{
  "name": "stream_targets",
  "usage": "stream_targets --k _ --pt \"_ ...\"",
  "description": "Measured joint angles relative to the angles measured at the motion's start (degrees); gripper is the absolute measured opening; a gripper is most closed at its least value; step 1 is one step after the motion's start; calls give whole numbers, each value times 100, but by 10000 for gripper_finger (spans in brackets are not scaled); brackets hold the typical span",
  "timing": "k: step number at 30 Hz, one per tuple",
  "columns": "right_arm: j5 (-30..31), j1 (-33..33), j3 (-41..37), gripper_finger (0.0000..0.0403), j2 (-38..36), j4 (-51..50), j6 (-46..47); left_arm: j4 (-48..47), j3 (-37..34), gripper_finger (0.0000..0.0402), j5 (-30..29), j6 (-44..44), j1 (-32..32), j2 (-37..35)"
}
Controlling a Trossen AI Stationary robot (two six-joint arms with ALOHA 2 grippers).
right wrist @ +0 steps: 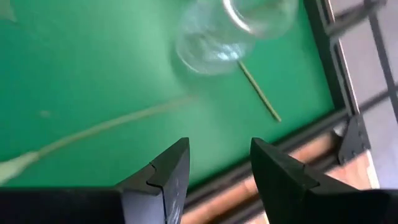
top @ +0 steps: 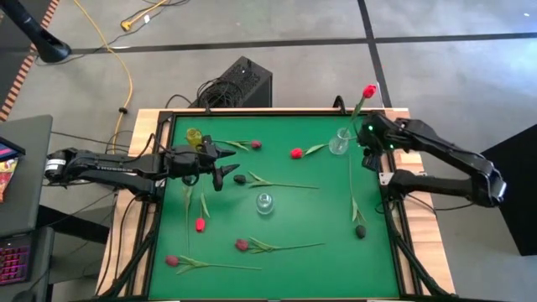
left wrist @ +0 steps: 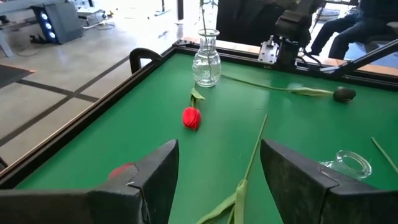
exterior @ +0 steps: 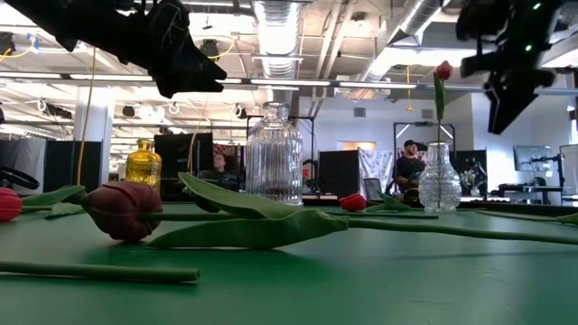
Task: Sort flowers into vase by color
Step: Put the top red tulip into the right transparent vase
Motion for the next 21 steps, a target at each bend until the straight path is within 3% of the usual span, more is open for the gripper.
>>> stream_targets --k 9,12,17,21 --pt "-486 -1892 0 194 36 422 -1061 -258 0 215 11 -48 -14 0" --pt "-1033 -2320 -1 194 -4 478 -1214 -250 0 215 10 -55 -14 0" --pt "-1846 -2411 68 194 -44 734 -576 -237 0 215 7 -23 -11 0" --pt "-1940 -2442 169 194 65 1090 662 -237 0 215 6 -31 -14 -1"
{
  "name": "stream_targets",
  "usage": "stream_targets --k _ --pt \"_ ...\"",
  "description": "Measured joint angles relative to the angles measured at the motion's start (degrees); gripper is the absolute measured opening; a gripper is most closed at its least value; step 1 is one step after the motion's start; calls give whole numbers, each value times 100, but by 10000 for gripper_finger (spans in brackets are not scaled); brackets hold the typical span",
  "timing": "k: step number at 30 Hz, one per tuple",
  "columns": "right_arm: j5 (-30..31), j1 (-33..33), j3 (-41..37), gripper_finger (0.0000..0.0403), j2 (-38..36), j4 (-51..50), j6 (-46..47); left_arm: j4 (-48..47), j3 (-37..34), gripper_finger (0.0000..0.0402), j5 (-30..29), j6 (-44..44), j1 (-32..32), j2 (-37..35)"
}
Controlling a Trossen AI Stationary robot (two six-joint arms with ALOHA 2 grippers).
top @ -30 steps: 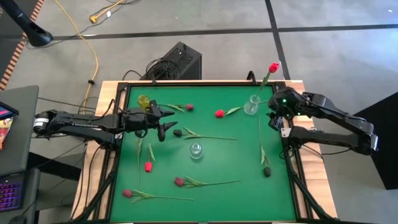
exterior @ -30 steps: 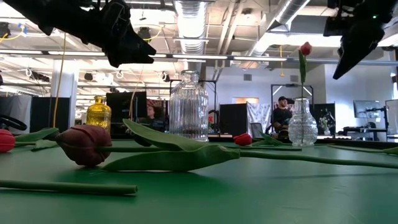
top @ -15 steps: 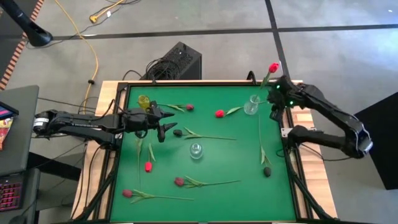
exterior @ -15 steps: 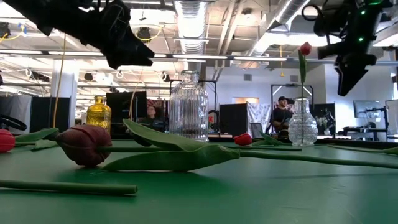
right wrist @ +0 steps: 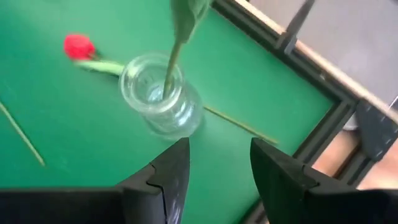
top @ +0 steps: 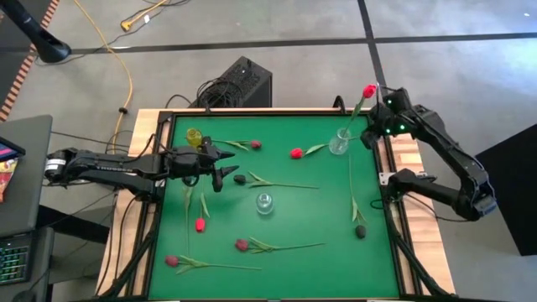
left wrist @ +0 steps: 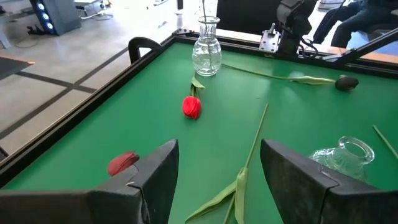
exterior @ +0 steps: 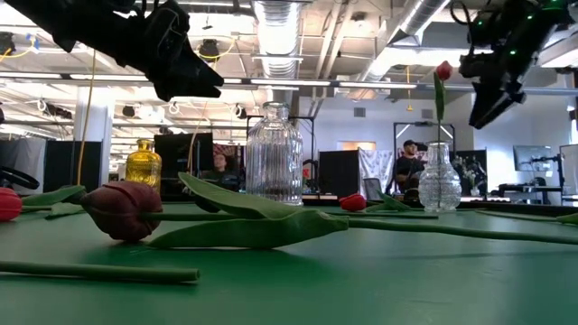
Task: Sort flowers into vase by color
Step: Put the top red tulip into the right transparent vase
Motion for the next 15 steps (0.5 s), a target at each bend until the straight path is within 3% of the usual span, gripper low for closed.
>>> stream_targets --k 6,15 --pt "-7 209 433 193 348 -524 581 -4 0 215 34 -108 0 -1" --pt "-57 650 1505 193 458 -1844 650 -1 0 215 87 -79 2 -1"
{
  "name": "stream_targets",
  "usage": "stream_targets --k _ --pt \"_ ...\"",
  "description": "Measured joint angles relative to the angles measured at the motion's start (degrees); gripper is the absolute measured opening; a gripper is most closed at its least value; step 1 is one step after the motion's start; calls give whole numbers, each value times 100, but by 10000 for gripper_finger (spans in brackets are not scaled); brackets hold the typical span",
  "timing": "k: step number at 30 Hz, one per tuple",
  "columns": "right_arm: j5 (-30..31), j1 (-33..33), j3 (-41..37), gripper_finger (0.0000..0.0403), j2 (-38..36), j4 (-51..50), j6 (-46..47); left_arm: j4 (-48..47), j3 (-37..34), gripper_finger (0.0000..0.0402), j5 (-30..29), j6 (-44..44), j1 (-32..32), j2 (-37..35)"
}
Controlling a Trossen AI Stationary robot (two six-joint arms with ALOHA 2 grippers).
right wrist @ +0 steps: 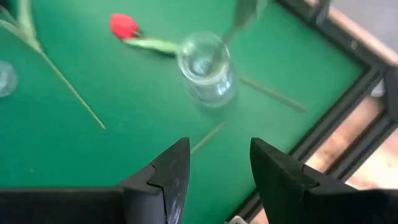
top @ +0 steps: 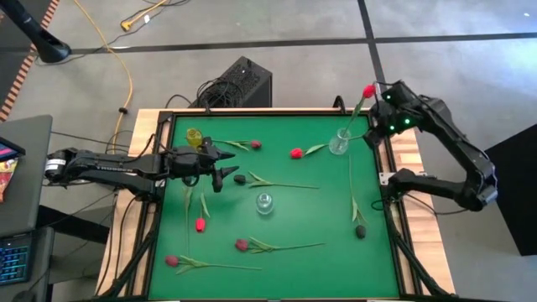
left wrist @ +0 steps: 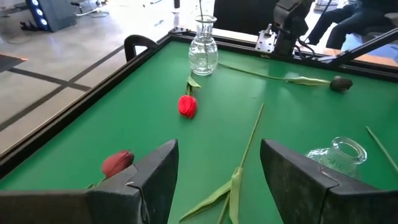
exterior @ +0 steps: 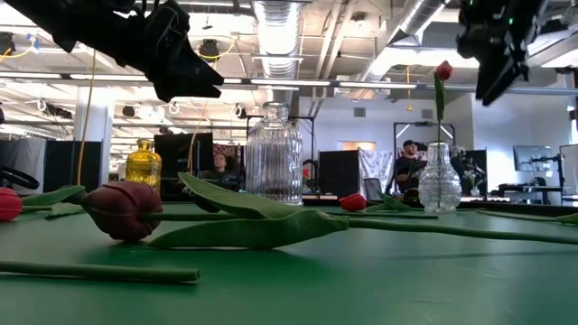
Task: Sort flowers into vase by color
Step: Put the top red tulip into the right transparent vase
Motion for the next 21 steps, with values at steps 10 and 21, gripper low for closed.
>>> stream_targets --k 10,21 --pt "-3 879 1255 193 -36 618 431 0 0 215 -99 89 0 0" --pt "153 913 1674 193 787 3430 851 2 0 215 -108 110 0 1"
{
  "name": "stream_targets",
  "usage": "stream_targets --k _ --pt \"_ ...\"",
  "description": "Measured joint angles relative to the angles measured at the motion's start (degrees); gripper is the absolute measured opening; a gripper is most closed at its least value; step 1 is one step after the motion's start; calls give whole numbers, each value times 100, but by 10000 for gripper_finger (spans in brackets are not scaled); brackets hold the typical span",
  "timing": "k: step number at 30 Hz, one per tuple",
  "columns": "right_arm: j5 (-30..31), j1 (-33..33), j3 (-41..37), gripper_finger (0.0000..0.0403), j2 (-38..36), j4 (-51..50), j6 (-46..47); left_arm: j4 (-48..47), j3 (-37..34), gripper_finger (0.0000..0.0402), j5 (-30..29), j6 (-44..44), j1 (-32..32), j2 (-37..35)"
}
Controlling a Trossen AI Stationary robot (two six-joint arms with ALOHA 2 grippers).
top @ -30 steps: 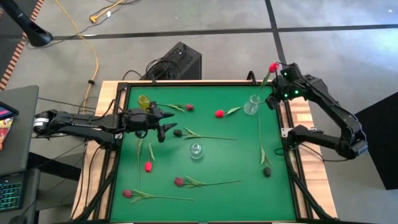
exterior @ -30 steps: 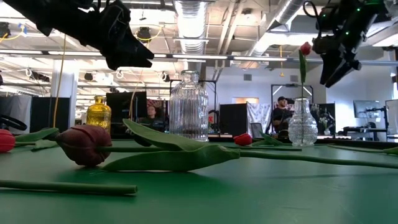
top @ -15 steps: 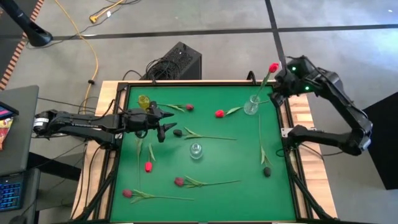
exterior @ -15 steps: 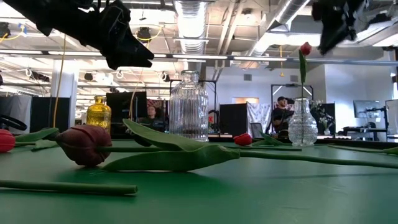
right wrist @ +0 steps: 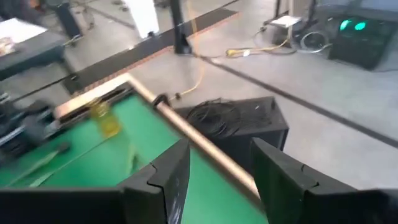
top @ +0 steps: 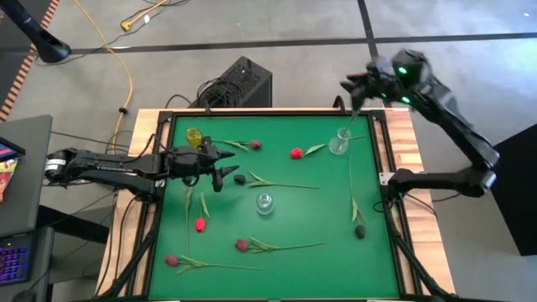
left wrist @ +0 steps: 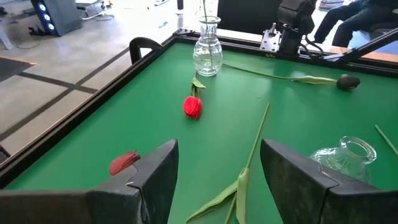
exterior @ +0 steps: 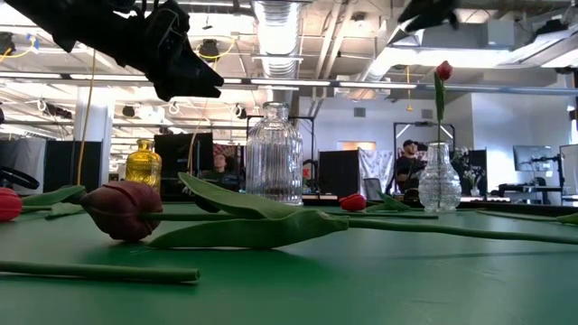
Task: Sort flowers into vase by color
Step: Put the top red tulip into the right transparent vase
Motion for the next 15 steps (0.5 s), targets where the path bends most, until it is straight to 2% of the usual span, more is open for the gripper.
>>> stream_targets --k 6,15 --pt "-10 -721 237 193 1240 936 291 -2 0 215 9 -6 0 0" --pt "-193 -1347 1190 193 3074 645 197 -3 0 215 10 -26 0 -1"
